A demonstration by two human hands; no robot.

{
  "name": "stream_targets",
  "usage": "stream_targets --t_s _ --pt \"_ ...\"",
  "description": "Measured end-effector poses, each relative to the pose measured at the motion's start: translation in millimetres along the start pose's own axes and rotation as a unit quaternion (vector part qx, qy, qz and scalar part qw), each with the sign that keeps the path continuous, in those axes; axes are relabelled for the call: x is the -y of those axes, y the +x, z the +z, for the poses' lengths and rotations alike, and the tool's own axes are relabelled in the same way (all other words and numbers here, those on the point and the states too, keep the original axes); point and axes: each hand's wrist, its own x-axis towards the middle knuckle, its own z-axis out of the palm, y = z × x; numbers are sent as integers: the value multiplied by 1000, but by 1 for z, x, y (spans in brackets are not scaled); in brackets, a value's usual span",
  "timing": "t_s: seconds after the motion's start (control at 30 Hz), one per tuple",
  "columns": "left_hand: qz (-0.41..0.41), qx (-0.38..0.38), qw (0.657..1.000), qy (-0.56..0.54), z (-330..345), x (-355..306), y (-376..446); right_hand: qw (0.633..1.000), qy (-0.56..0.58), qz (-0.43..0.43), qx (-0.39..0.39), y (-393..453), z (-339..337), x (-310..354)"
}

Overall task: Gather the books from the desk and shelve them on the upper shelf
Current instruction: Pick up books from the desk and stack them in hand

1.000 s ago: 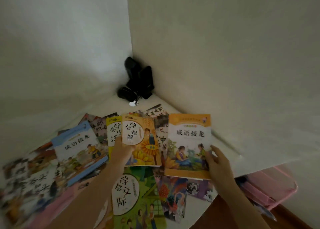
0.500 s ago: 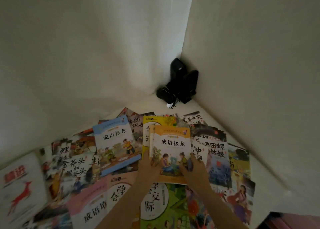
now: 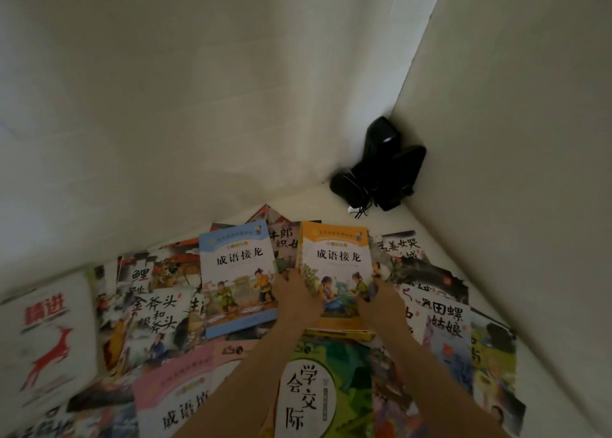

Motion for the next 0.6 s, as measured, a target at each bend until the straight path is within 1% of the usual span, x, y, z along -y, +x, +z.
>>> stream_targets --t_s 0.03,0.1,0.17,0.2,0.27,0.33,0.37,0.43,0.5,0.6 --pt "-3 3 1000 -30 1 -1 0 1000 16 5 0 1 2 -3" --pt "-8 21 992 -121 -1 -3 1 994 97 41 -1 -1 -1 -5" --pt "-9 12 982 -186 -12 -7 0 978 193 79 -3 -4 -7 2" --pt "-8 12 978 -210 -20 -7 -2 969 230 88 11 -7 -11 8" --pt "8 36 968 -248 -44 -4 -6 956 276 85 52 -12 -12 25" --pt "21 29 964 -264 -72 11 -6 948 299 57 89 -17 -3 49" --pt "30 9 965 -261 -85 22 -4 948 301 40 99 -19 5 62" --pt "27 -28 976 -213 -108 47 3 960 266 -16 89 -25 27 88" --pt "-26 -38 991 -129 -117 74 13 974 202 -66 74 -30 50 106" --pt "-94 -33 992 -83 -109 102 29 983 124 -93 102 -30 77 115"
